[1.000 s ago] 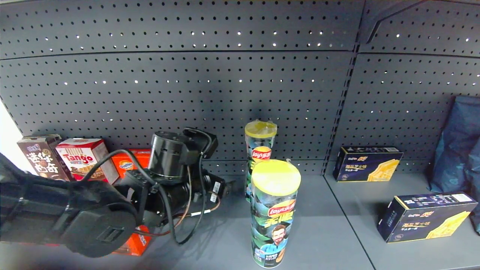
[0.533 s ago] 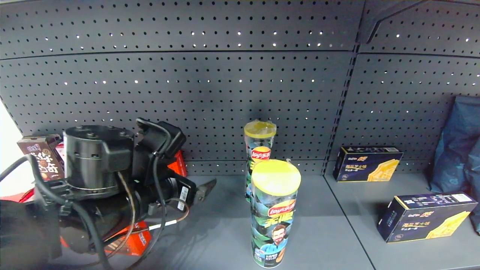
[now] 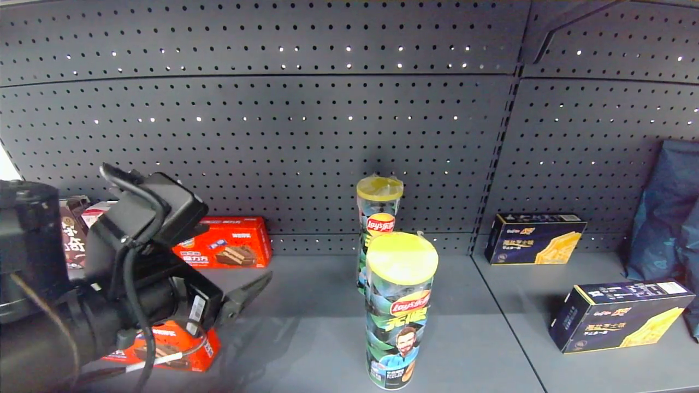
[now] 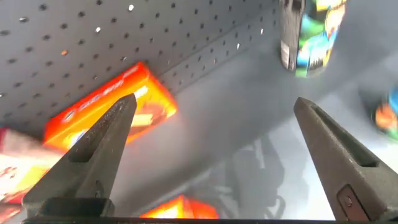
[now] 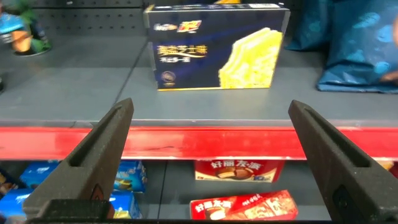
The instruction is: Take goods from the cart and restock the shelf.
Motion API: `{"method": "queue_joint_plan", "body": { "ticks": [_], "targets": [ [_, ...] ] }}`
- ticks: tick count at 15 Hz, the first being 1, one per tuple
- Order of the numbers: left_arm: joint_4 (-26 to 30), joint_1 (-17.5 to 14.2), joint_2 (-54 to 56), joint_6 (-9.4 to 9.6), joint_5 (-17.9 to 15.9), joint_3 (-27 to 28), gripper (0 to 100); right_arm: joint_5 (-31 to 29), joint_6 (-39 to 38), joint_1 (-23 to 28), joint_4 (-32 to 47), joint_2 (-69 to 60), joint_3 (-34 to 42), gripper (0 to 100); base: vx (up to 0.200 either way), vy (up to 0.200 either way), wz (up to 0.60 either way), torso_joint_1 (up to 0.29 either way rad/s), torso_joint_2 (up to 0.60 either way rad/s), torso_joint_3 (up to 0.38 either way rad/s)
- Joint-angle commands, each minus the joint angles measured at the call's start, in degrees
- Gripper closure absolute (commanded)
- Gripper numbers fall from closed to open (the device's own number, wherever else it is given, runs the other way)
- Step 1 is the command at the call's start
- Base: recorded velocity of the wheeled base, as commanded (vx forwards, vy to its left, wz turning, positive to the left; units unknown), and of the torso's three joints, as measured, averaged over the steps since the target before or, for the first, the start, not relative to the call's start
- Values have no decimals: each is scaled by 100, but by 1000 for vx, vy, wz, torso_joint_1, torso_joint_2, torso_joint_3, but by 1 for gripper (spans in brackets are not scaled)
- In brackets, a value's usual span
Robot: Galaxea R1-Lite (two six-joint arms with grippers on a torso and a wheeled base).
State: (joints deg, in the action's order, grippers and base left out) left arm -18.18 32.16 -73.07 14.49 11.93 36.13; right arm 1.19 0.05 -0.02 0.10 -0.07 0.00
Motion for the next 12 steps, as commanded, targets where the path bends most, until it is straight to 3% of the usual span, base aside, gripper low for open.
{"method": "queue_joint_plan", "body": {
  "ticks": [1, 3, 4, 5, 7, 10, 12],
  "targets": [
    [25, 10, 487, 27, 2, -309, 0, 48, 30, -6, -1, 7, 0, 0, 0, 0, 0, 0, 0, 0],
    [-2, 10, 513, 10, 2, -476, 0, 100, 48, 2, 8, 174, 0, 0, 0, 0, 0, 0, 0, 0],
    [-2, 10, 522, -8, 2, -493, 0, 144, -66, -50, -36, 183, -387, 0, 0, 0, 0, 0, 0, 0],
    [-11, 1, 522, -17, -60, -511, 0, 267, -541, -367, 192, 1414, -1881, 0, 0, 0, 0, 0, 0, 0],
    [-151, -25, 504, -17, -148, -511, 0, 373, -31, -727, 553, 2459, -3067, 0, 0, 0, 0, 0, 0, 0],
    [-169, -25, 381, -8, -156, -493, 0, 979, 259, -1043, 254, 3708, -3182, 0, 0, 0, 0, 0, 0, 0],
    [-169, -25, 320, -8, -156, -449, 0, 997, 250, -1413, -62, 4393, -3322, 0, 0, 0, 0, 0, 0, 0]
  ]
}}
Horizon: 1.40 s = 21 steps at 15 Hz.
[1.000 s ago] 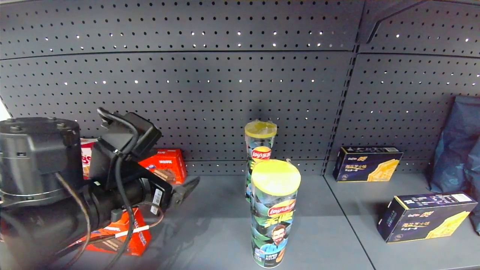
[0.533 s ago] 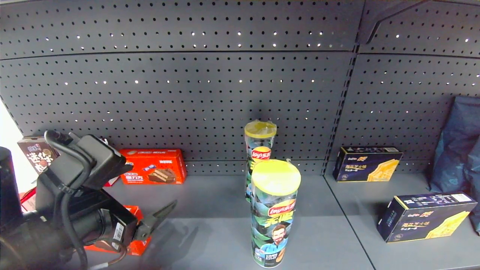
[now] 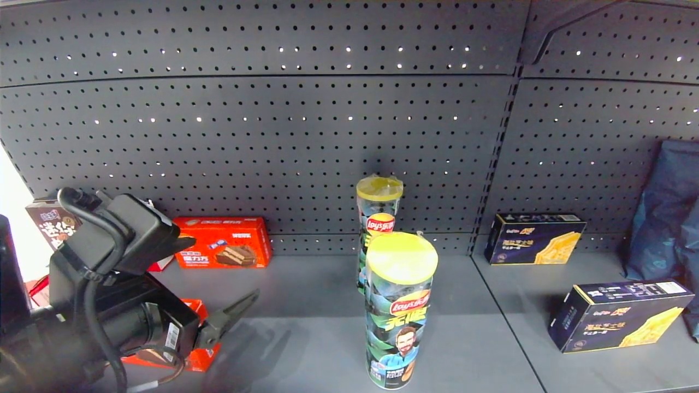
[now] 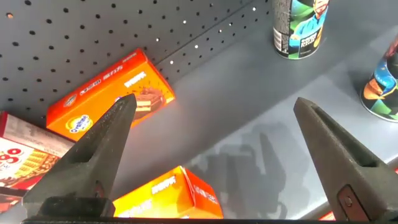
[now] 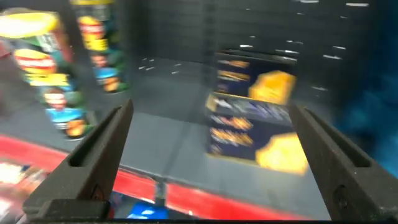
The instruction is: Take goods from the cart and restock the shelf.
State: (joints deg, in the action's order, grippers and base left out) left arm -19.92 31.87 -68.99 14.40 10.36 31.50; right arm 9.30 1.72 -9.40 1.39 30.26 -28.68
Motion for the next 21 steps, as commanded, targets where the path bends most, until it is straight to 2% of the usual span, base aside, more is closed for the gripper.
{"method": "queue_joint_plan", "body": {
  "ticks": [1, 3, 6, 16, 21],
  "targets": [
    [-3, -14, -150, -7, 1, 58, 0, 133, 92, -800, -315, 1931, -656, 0, 0, 0, 0, 0, 0, 0],
    [-12, -67, -185, -7, 1, 102, 0, -34, 136, -1372, -455, 2661, -884, 0, 0, 0, 0, 0, 0, 0],
    [-3, -110, -185, -7, 1, 172, 0, -42, 461, -1925, -1062, 3469, -937, 0, 0, 0, 0, 0, 0, 0],
    [6, -110, -317, -7, 1, 471, 0, -376, 417, -2585, -1088, 4612, -1166, 0, 0, 0, 0, 0, 0, 0],
    [14, -119, -344, 19, 18, 480, 0, -447, 408, -2620, -1079, 5025, -1078, 0, 0, 0, 0, 0, 0, 0]
  ]
}}
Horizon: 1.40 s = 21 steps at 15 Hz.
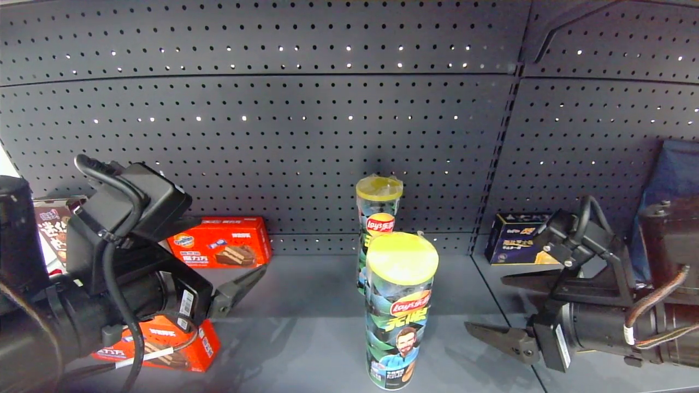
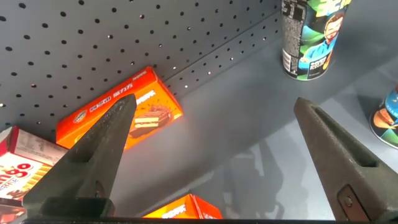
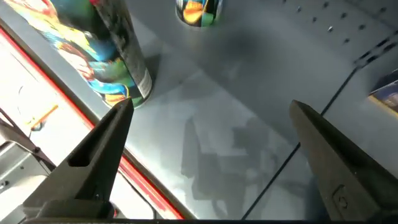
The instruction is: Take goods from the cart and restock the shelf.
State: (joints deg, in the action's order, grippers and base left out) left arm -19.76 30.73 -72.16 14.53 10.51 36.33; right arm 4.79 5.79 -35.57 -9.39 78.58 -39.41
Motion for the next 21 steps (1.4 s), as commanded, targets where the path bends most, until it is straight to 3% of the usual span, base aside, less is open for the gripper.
{"method": "queue_joint_plan", "body": {
  "ticks": [1, 21],
  "targets": [
    [7, -15, -27, 23, 4, -3, 0, 4, 1, -11, -2, 272, -5, 0, 0, 0, 0, 0, 0, 0],
    [-19, -6, -18, 23, -75, 15, 0, -13, 1, -389, -46, 1458, -445, 0, 0, 0, 0, 0, 0, 0]
  ]
}}
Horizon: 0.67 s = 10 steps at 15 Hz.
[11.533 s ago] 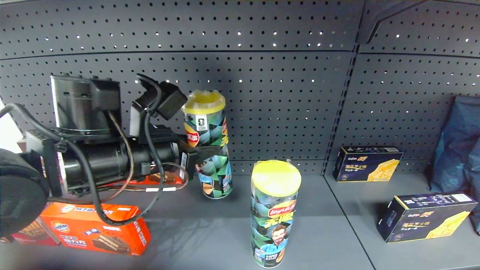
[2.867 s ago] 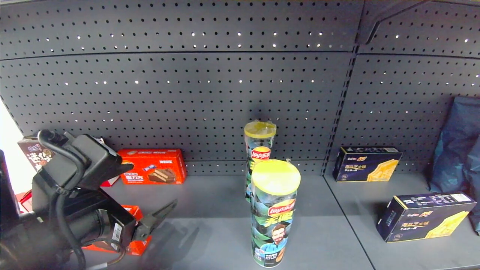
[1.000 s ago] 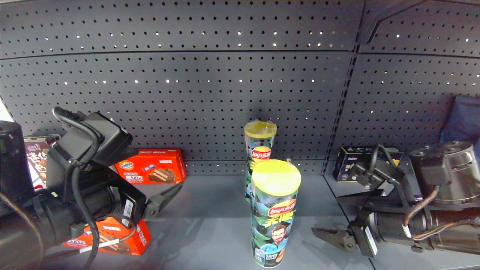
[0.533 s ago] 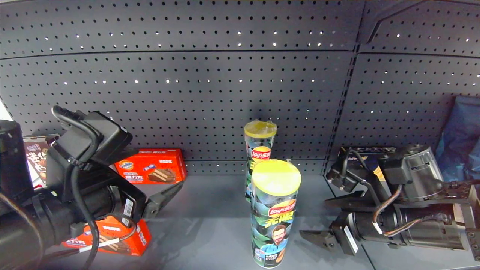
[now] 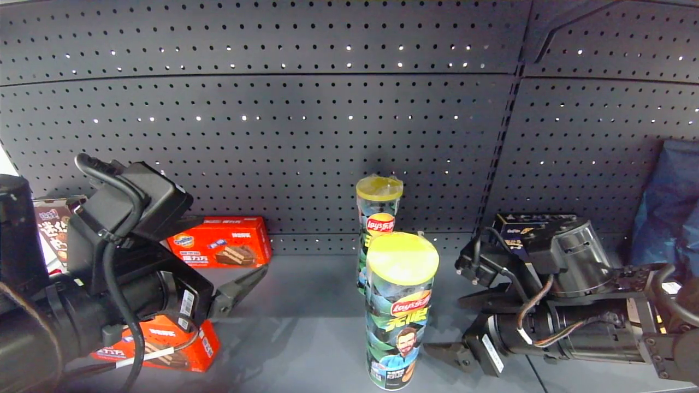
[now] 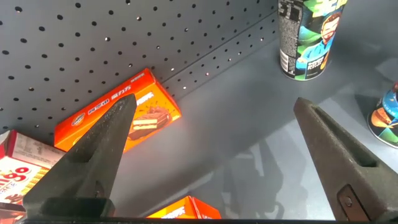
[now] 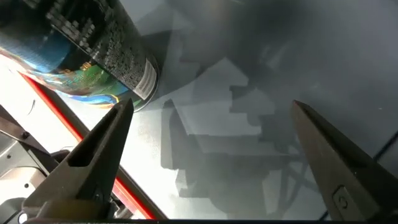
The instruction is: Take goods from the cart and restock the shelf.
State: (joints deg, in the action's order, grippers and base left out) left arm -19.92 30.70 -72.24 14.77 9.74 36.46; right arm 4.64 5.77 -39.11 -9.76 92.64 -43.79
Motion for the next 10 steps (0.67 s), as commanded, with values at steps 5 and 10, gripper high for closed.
{"method": "queue_joint_plan", "body": {
  "ticks": [5, 10],
  "targets": [
    [-3, -2, -9, -1, 2, 1, 0, 1, 3, -167, -8, 141, -77, 0, 0, 0, 0, 0, 0, 0],
    [-3, -11, -9, -1, 2, 1, 0, 1, -5, -246, -8, 141, -51, 0, 0, 0, 0, 0, 0, 0]
  ]
}}
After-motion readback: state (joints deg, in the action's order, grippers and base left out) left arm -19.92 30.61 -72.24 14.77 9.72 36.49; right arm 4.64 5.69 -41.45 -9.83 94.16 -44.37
